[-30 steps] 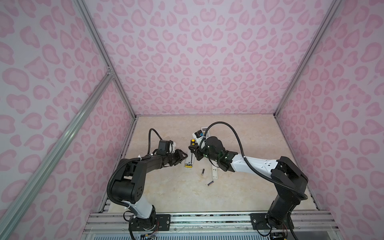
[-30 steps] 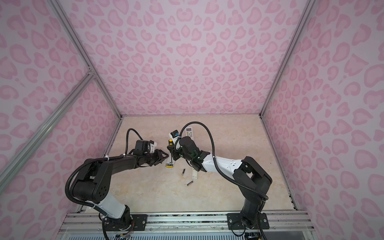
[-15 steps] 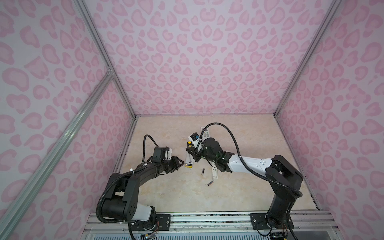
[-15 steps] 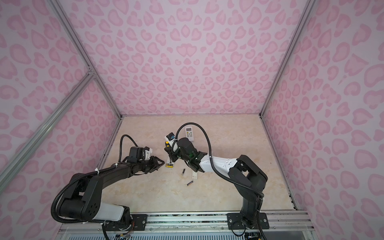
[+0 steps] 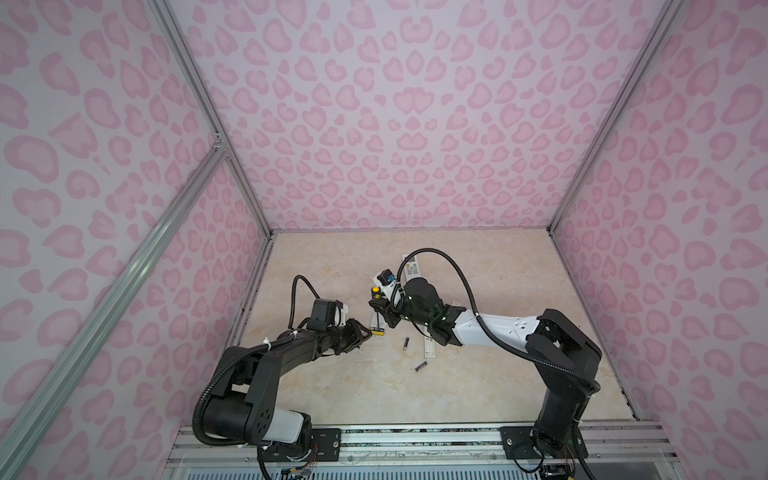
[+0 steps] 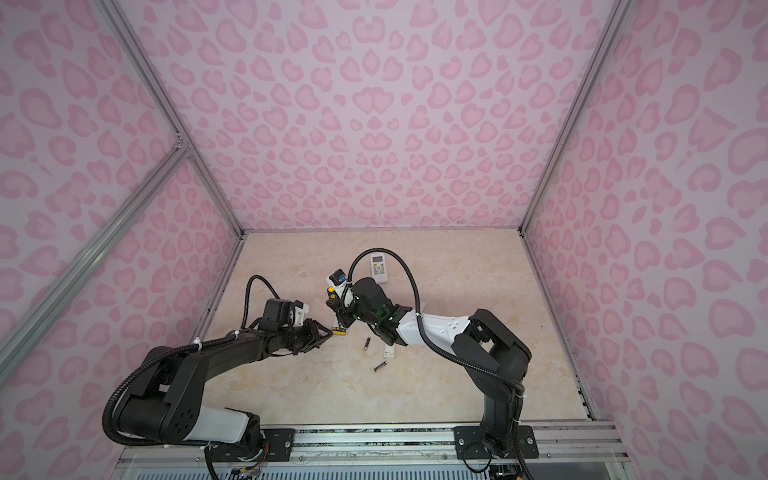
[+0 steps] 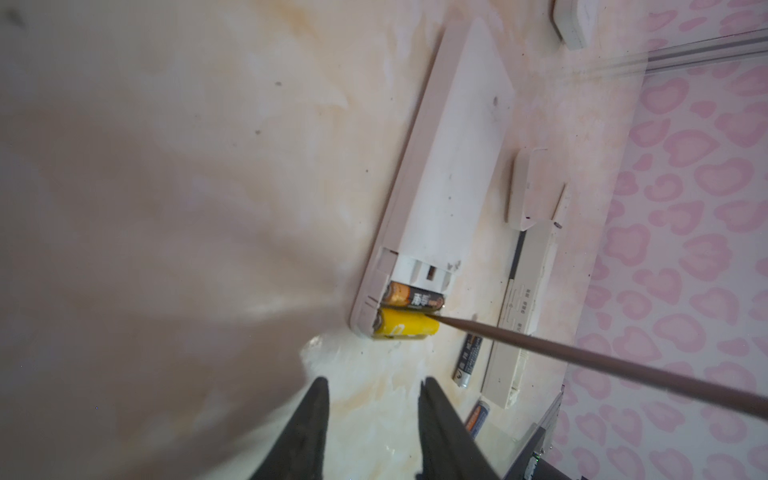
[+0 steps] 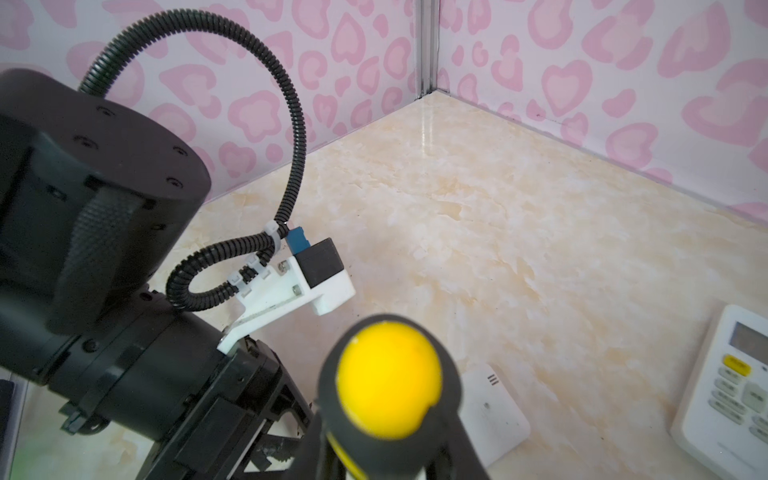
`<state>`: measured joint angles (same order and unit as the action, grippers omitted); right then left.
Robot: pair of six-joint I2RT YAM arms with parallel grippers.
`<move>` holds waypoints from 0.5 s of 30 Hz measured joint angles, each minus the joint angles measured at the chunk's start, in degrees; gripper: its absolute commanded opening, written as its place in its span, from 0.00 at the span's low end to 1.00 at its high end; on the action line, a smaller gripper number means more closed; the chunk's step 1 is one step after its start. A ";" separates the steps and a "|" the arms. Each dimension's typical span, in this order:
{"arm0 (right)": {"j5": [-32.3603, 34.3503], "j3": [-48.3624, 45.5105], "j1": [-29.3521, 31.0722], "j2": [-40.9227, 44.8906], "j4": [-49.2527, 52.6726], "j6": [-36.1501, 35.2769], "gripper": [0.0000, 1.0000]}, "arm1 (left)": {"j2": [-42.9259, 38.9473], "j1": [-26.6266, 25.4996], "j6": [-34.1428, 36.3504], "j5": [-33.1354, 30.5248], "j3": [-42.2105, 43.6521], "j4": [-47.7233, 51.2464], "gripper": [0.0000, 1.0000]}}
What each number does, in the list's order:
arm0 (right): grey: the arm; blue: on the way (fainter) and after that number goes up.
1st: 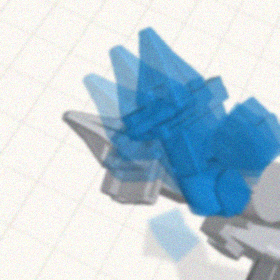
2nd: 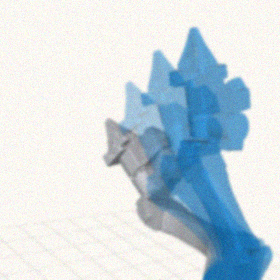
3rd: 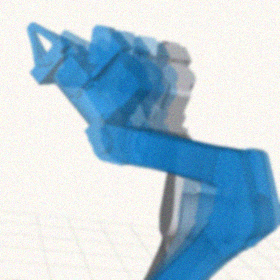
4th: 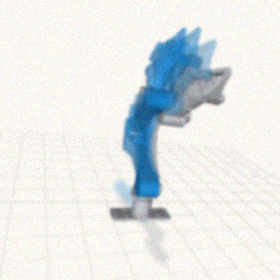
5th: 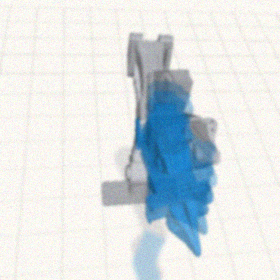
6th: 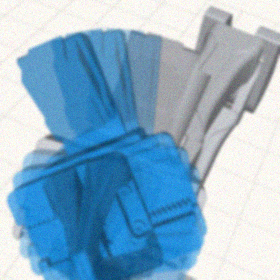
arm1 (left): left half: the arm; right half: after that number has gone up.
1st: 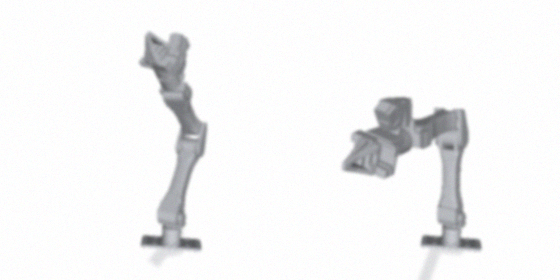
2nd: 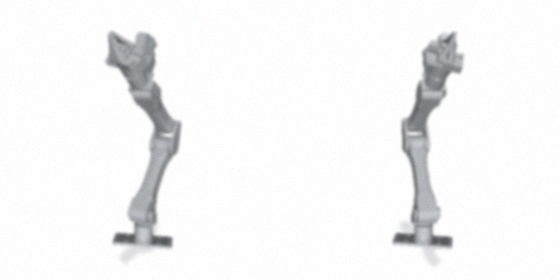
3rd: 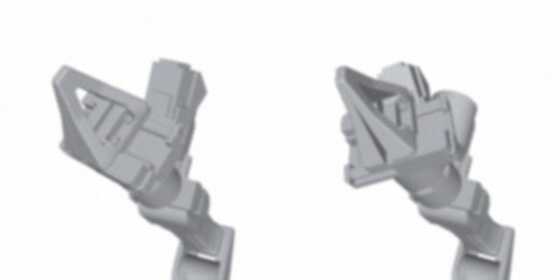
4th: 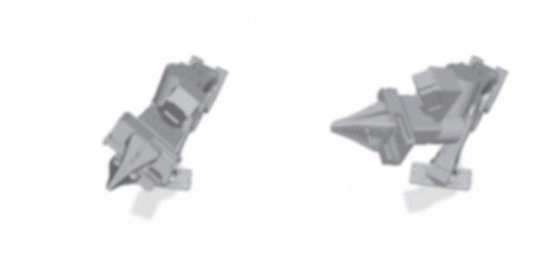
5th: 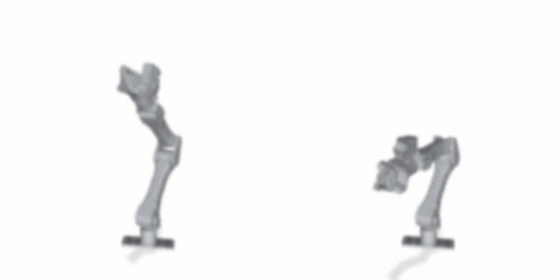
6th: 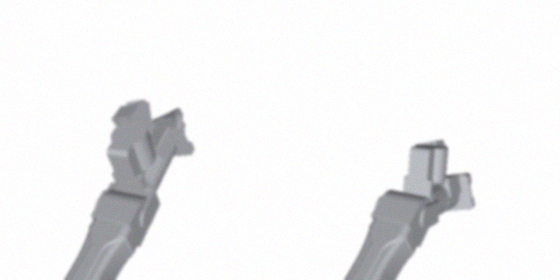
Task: Unload the batteries from the remote control
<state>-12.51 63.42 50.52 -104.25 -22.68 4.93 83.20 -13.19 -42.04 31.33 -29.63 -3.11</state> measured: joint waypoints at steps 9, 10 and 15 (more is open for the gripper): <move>-0.59 -0.46 0.00 -0.63 -0.50 -0.39 0.00 | 0.20 -1.42 -1.33 -0.79 0.04 -0.42 0.23; -0.63 -0.74 -0.02 -0.63 -0.76 -0.44 0.00 | 0.24 -1.88 -1.55 -0.81 0.17 -0.68 0.21; -0.83 -1.49 -0.07 -0.63 -1.79 -0.57 0.00 | 1.40 -4.63 -3.39 -1.22 0.66 -2.08 0.15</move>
<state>-13.34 61.93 50.46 -104.88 -24.47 4.36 84.60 -17.82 -45.43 30.11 -28.97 -5.19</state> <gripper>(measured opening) 0.228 0.156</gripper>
